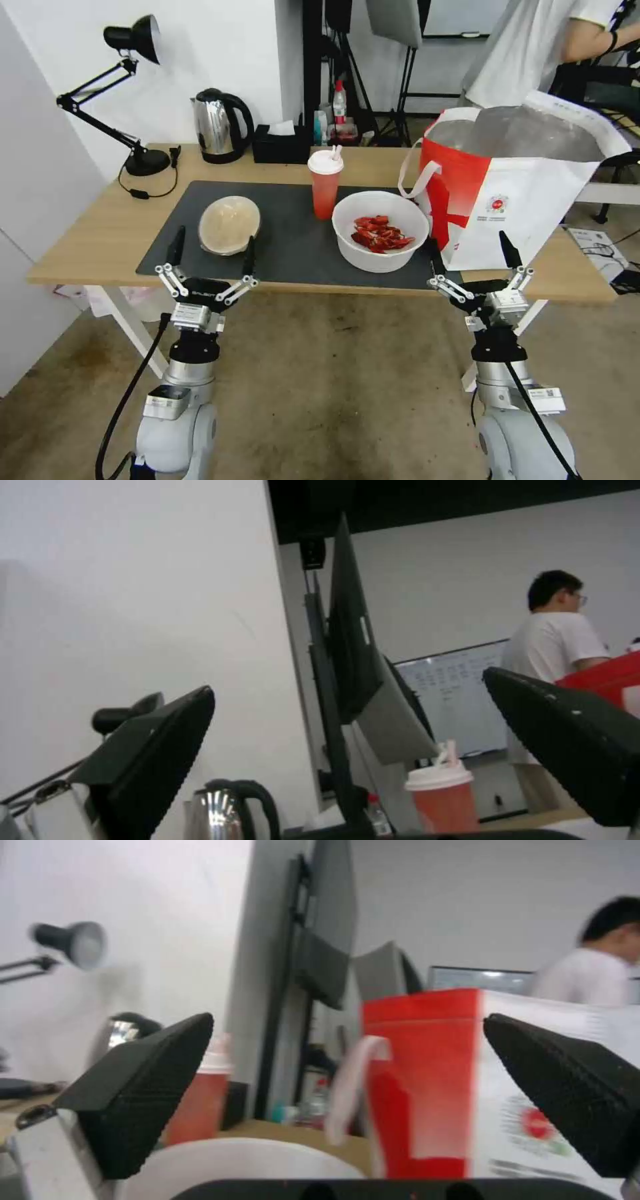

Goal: Pick up the trash from the table and place it into the takeout bag.

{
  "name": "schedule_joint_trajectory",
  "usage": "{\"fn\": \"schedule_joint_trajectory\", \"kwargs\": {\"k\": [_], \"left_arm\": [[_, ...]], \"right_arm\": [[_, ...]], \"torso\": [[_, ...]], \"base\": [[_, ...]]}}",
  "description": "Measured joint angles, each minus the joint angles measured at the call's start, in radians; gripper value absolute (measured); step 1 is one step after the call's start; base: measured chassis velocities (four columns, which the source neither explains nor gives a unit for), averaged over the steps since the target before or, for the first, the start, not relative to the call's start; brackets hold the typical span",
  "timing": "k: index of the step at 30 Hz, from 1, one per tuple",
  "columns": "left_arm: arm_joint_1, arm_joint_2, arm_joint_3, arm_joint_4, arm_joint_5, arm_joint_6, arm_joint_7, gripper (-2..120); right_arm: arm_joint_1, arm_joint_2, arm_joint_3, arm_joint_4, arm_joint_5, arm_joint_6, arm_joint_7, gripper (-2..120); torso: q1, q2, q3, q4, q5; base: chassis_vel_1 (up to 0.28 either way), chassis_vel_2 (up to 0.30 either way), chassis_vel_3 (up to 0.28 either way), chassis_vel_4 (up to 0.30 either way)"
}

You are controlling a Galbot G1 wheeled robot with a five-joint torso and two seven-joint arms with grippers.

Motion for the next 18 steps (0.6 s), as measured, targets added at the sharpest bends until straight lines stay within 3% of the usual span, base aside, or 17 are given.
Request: {"fn": "schedule_joint_trajectory", "kwargs": {"k": [9, 11, 18], "left_arm": [[0.007, -0.002, -0.003, 0.017, -0.053, 0.000, 0.107, 100], [0.007, -0.002, -0.003, 0.018, -0.053, 0.000, 0.108, 100], [0.016, -0.002, -0.006, 0.017, -0.062, 0.000, 0.128, 100]], "right_arm": [[0.160, -0.163, -0.118, -0.006, 0.136, -0.167, -0.026, 100], [0.164, -0.166, -0.121, -0.007, 0.141, -0.172, -0.027, 100], [0.298, -0.256, -0.205, -0.054, 0.258, -0.327, -0.105, 100]], "torso": [[0.000, 0.000, 0.000, 0.0001, 0.0000], [0.000, 0.000, 0.000, 0.0001, 0.0000], [0.000, 0.000, 0.000, 0.0000, 0.0000]], "base": [[0.000, 0.000, 0.000, 0.000], [0.000, 0.000, 0.000, 0.000], [0.000, 0.000, 0.000, 0.000]]}}
